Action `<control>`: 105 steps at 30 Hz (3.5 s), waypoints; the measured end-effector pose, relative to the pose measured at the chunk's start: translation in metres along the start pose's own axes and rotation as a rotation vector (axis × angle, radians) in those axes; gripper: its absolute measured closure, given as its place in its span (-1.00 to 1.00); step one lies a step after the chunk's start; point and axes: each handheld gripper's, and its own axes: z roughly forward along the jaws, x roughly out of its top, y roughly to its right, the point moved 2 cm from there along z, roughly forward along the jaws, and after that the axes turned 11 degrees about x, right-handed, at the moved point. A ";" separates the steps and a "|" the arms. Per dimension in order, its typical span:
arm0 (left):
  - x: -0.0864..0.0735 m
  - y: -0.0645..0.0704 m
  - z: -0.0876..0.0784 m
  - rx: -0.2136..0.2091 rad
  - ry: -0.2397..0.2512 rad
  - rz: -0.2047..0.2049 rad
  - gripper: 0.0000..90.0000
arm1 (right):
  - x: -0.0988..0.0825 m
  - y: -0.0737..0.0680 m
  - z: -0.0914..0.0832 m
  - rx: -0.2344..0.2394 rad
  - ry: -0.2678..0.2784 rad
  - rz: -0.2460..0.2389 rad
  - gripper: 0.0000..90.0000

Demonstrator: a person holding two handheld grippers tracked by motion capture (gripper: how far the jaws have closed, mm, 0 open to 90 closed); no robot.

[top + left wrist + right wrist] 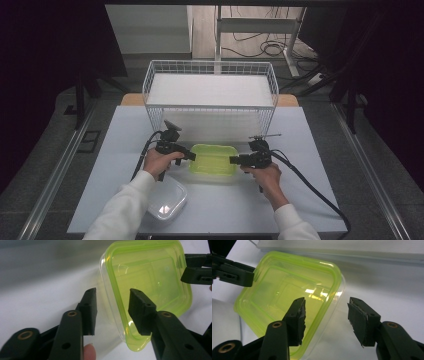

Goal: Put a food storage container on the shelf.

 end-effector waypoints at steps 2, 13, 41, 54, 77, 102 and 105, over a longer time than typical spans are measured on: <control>0.000 0.000 0.001 -0.016 -0.006 -0.002 0.43 | -0.001 0.000 0.001 0.002 -0.002 0.002 0.10; -0.003 0.000 0.002 -0.060 -0.005 -0.035 0.66 | -0.005 0.006 0.000 0.105 0.019 0.095 0.51; -0.015 0.031 -0.055 -0.137 0.227 0.135 0.77 | 0.009 -0.031 -0.058 0.138 0.196 -0.106 0.74; -0.021 0.040 -0.091 -0.130 0.325 0.182 0.77 | 0.019 -0.063 -0.079 0.134 0.255 -0.230 0.74; 0.004 0.056 -0.143 -0.098 0.425 0.224 0.77 | 0.060 -0.093 -0.107 0.137 0.328 -0.331 0.74; 0.035 0.057 -0.158 -0.097 0.444 0.220 0.77 | 0.093 -0.097 -0.116 0.119 0.344 -0.354 0.74; 0.039 0.057 -0.159 -0.097 0.447 0.222 0.77 | 0.097 -0.096 -0.116 0.123 0.346 -0.352 0.74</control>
